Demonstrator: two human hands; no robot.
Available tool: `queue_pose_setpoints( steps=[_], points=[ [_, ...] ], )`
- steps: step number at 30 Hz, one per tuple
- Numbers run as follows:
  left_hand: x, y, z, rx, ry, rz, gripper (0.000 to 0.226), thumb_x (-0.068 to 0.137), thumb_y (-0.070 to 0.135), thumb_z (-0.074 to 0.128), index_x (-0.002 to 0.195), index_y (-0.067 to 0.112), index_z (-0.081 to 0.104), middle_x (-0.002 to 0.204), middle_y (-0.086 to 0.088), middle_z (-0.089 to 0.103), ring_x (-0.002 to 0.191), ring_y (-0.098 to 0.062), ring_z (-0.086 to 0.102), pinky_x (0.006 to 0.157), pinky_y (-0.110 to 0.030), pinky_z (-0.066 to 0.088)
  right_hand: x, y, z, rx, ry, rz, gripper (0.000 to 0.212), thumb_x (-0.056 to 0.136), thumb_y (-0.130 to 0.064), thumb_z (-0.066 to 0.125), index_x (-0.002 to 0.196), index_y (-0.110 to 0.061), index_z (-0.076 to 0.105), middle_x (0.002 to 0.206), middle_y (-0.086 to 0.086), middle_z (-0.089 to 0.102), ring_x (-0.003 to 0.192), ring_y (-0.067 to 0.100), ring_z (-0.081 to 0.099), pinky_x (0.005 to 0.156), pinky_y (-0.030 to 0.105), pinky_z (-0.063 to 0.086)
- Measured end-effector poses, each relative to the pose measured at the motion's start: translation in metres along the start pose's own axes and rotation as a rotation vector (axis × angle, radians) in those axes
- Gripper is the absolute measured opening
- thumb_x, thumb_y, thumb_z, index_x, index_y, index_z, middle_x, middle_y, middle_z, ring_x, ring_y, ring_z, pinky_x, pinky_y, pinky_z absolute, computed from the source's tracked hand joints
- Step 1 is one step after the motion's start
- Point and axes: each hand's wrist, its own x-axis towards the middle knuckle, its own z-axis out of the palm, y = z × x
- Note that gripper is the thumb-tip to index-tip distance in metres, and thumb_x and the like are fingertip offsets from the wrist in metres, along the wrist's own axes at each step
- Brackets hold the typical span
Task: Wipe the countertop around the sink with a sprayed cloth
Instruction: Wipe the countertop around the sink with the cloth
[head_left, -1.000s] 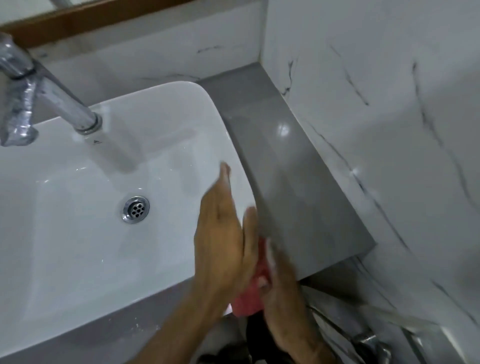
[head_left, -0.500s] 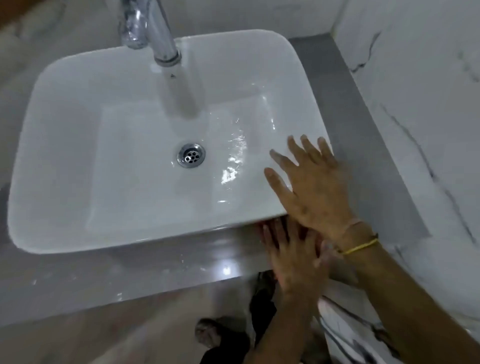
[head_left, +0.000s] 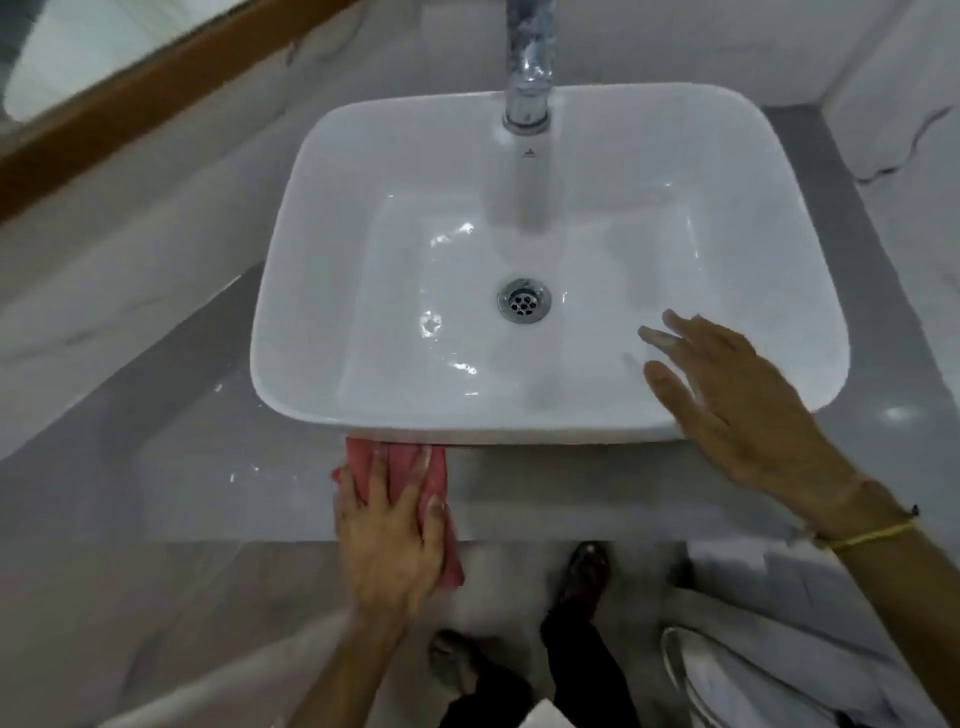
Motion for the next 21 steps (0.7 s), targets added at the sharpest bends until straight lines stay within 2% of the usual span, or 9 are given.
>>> queue_pose_setpoints(
  steps=[2, 4, 8, 10, 12, 14, 17, 19, 21],
  points=[
    [-0.011, 0.028, 0.009, -0.09, 0.054, 0.032, 0.053, 0.089, 0.04, 0.037, 0.139, 0.027, 0.048, 0.151, -0.019, 0.04, 0.139, -0.048, 0.031, 0.115, -0.059, 0.025, 0.008, -0.036, 0.015, 0.019, -0.078, -0.119, 0.069, 0.088, -0.065, 0.019, 0.147, -0.029, 0.019, 0.159, -0.001, 0.017, 0.146, 0.016, 0.012, 0.118, 0.042, 0.02],
    [-0.027, 0.052, 0.019, -0.119, 0.081, 0.121, 0.05, 0.092, 0.037, 0.041, 0.14, 0.026, 0.047, 0.153, -0.016, 0.035, 0.143, -0.044, 0.026, 0.114, -0.059, 0.026, 0.022, -0.086, 0.035, -0.009, -0.101, -0.324, 0.075, 0.088, -0.063, 0.027, 0.149, -0.025, 0.006, 0.161, 0.003, 0.007, 0.148, 0.019, 0.009, 0.118, 0.044, 0.022],
    [-0.028, 0.047, 0.019, -0.104, 0.113, 0.17, 0.065, 0.082, 0.039, 0.054, 0.145, 0.032, 0.037, 0.154, -0.011, 0.035, 0.143, -0.042, 0.027, 0.115, -0.055, 0.019, 0.058, -0.173, 0.075, -0.203, -0.075, -0.669, 0.078, 0.089, -0.059, 0.032, 0.149, -0.023, -0.002, 0.161, 0.0, -0.002, 0.148, 0.021, 0.003, 0.119, 0.047, 0.02],
    [-0.018, 0.019, 0.012, -0.096, 0.153, 0.128, 0.067, 0.085, 0.038, 0.047, 0.148, 0.034, 0.026, 0.156, -0.008, 0.03, 0.146, -0.038, 0.021, 0.115, -0.056, 0.019, 0.073, -0.202, 0.088, -0.31, -0.064, -0.773, 0.073, 0.093, -0.055, 0.032, 0.149, -0.022, -0.001, 0.161, -0.001, -0.003, 0.148, 0.02, 0.002, 0.119, 0.047, 0.019],
    [-0.01, -0.016, 0.004, -0.07, 0.158, 0.038, 0.054, 0.093, 0.037, 0.036, 0.147, 0.031, 0.033, 0.158, -0.006, 0.026, 0.149, -0.032, 0.012, 0.116, -0.058, 0.021, 0.081, -0.214, 0.093, -0.356, -0.127, -0.793, 0.067, 0.095, -0.05, 0.03, 0.149, -0.023, 0.001, 0.161, -0.003, -0.004, 0.148, 0.019, -0.001, 0.119, 0.046, 0.017],
    [-0.001, -0.063, -0.005, -0.029, 0.132, -0.054, 0.054, 0.097, 0.044, 0.015, 0.148, 0.032, 0.029, 0.16, -0.006, 0.019, 0.15, -0.032, 0.002, 0.119, -0.057, 0.015, 0.082, -0.218, 0.097, -0.357, -0.168, -0.799, 0.062, 0.096, -0.047, 0.026, 0.149, -0.024, 0.004, 0.161, -0.003, -0.003, 0.148, 0.019, -0.001, 0.12, 0.046, 0.017],
    [0.016, -0.134, -0.019, -0.017, 0.069, -0.193, 0.061, 0.092, 0.051, 0.0, 0.151, 0.038, 0.008, 0.163, -0.007, 0.003, 0.149, -0.033, -0.009, 0.121, -0.055, 0.006, 0.076, -0.217, 0.097, -0.332, -0.075, -0.816, 0.061, 0.092, -0.046, 0.021, 0.147, -0.018, 0.024, 0.159, 0.003, 0.018, 0.145, 0.026, 0.022, 0.114, 0.045, 0.033],
    [0.032, -0.175, -0.029, -0.02, 0.082, -0.299, 0.064, 0.09, 0.052, 0.001, 0.152, 0.035, 0.009, 0.163, -0.011, 0.005, 0.15, -0.035, -0.004, 0.121, -0.054, 0.007, 0.074, -0.218, 0.098, -0.332, 0.075, -0.886, 0.052, 0.092, -0.038, 0.039, 0.136, -0.011, 0.046, 0.147, 0.009, 0.044, 0.131, 0.028, 0.047, 0.098, 0.043, 0.051],
    [0.054, -0.203, -0.038, -0.028, 0.087, -0.374, 0.063, 0.091, 0.047, 0.008, 0.152, 0.031, 0.013, 0.162, -0.015, 0.01, 0.149, -0.036, 0.005, 0.121, -0.053, 0.008, 0.075, -0.214, 0.104, -0.361, 0.209, -0.976, 0.044, 0.088, -0.031, 0.06, 0.126, -0.01, 0.057, 0.134, 0.009, 0.059, 0.118, 0.026, 0.06, 0.087, 0.038, 0.058]
  ],
)
